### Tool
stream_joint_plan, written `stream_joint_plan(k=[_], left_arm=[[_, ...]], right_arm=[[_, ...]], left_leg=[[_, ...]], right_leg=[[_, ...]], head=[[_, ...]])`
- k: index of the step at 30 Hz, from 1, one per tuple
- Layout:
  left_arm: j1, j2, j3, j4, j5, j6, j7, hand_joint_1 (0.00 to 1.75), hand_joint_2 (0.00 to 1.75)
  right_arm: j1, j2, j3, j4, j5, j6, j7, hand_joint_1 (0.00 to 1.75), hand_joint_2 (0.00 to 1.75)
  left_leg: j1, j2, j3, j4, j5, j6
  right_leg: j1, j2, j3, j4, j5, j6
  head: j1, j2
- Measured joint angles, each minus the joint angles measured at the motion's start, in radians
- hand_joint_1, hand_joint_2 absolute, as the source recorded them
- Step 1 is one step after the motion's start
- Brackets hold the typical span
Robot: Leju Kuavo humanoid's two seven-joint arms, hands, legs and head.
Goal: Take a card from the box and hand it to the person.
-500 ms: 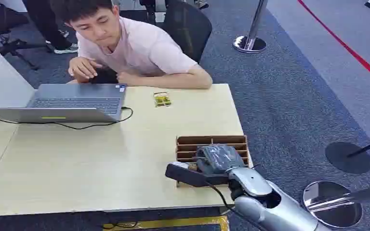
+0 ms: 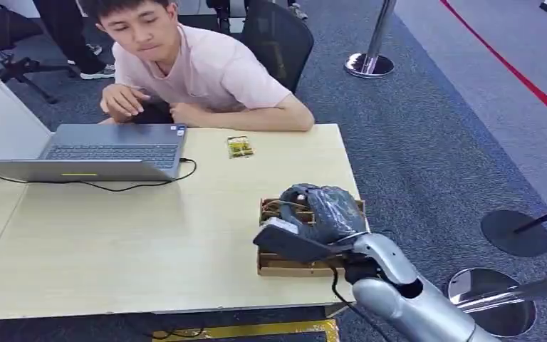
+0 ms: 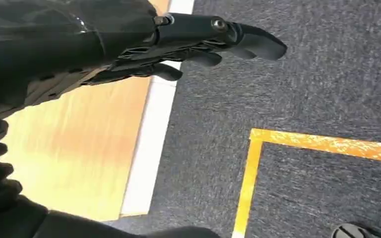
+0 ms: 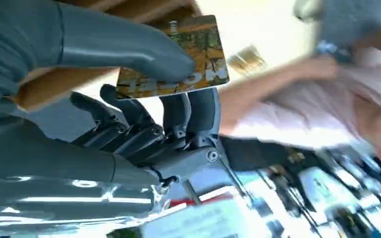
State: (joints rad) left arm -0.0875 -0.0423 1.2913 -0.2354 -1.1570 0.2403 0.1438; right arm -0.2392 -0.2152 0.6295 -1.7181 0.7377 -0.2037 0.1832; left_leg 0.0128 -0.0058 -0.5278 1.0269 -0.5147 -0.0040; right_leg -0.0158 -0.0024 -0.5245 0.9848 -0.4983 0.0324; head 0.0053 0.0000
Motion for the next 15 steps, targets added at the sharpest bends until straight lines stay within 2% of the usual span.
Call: stream_joint_plan(k=[3,6,10,12,15], left_arm=[[-0.001,0.000,0.000,0.000,0.000,-0.006,0.000,0.00,1.75],[-0.001,-0.001,0.000,0.000,-0.003,-0.007,0.000,0.00,1.75],[-0.002,-0.001,0.000,0.000,-0.008,-0.010,0.000,0.00,1.75],[-0.001,-0.001,0.000,0.000,-0.013,-0.013,-0.004,0.00,1.75],[-0.003,-0.001,-0.001,0.000,-0.023,-0.018,-0.013,0.00,1.75]], right_arm=[[-0.014,0.013,-0.011,-0.001,0.015,-0.016,-0.052,1.57,1.75],[-0.029,0.029,-0.010,0.010,0.056,0.000,-0.081,1.57,1.75],[-0.063,0.074,0.007,0.092,0.116,0.005,-0.118,1.57,1.75],[-0.081,0.093,0.019,0.127,0.140,-0.014,-0.141,1.57,1.75],[-0.129,0.148,0.053,0.232,0.184,-0.094,-0.179,1.57,1.75]], left_leg=[[0.000,0.000,0.000,0.000,0.000,0.000],[0.000,0.000,0.000,0.000,0.000,0.000],[0.000,0.000,0.000,0.000,0.000,0.000],[0.000,0.000,0.000,0.000,0.000,0.000],[0.000,0.001,0.000,0.000,0.000,0.000]], right_leg=[[0.000,0.000,0.000,0.000,0.000,0.000],[0.000,0.000,0.000,0.000,0.000,0.000],[0.000,0.000,0.000,0.000,0.000,0.000],[0.000,0.000,0.000,0.001,0.000,0.000],[0.000,0.001,0.000,0.001,0.000,0.000]], head=[[0.000,0.000],[0.000,0.000],[0.000,0.000],[0.000,0.000],[0.000,0.000]])
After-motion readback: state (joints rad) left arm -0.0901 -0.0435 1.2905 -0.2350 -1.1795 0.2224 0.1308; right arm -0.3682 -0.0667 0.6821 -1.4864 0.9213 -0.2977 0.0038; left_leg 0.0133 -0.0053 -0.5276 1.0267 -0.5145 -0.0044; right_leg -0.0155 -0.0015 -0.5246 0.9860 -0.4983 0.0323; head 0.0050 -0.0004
